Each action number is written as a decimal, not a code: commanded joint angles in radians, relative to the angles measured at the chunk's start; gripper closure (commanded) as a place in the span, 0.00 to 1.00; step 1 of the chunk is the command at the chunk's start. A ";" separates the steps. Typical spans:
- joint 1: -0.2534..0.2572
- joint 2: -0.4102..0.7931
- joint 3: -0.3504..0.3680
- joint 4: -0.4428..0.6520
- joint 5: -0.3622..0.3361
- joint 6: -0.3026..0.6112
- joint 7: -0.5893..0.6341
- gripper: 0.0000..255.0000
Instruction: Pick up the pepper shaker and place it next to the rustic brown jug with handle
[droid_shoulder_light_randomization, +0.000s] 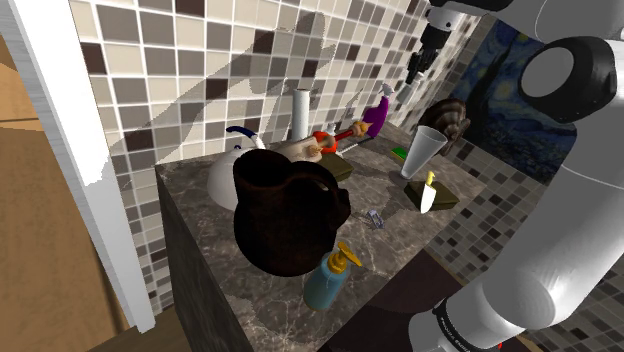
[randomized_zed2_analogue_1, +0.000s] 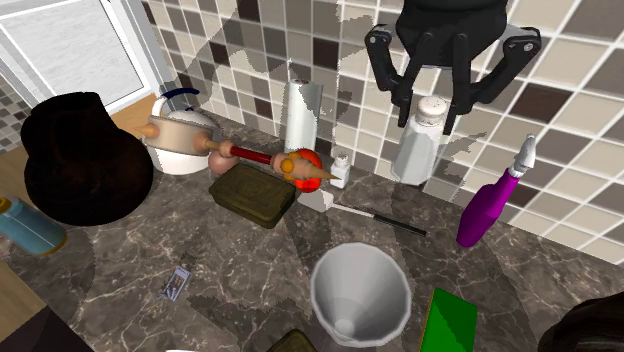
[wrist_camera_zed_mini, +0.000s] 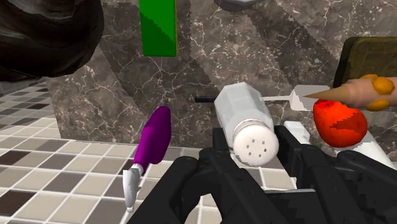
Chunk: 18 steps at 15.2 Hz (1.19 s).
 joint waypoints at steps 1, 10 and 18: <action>-0.006 0.016 0.000 0.050 0.006 -0.035 -0.003 1.00; -0.046 0.102 -0.003 0.303 0.042 -0.205 -0.020 1.00; 0.118 -0.210 0.042 -0.108 -0.094 -0.098 0.140 1.00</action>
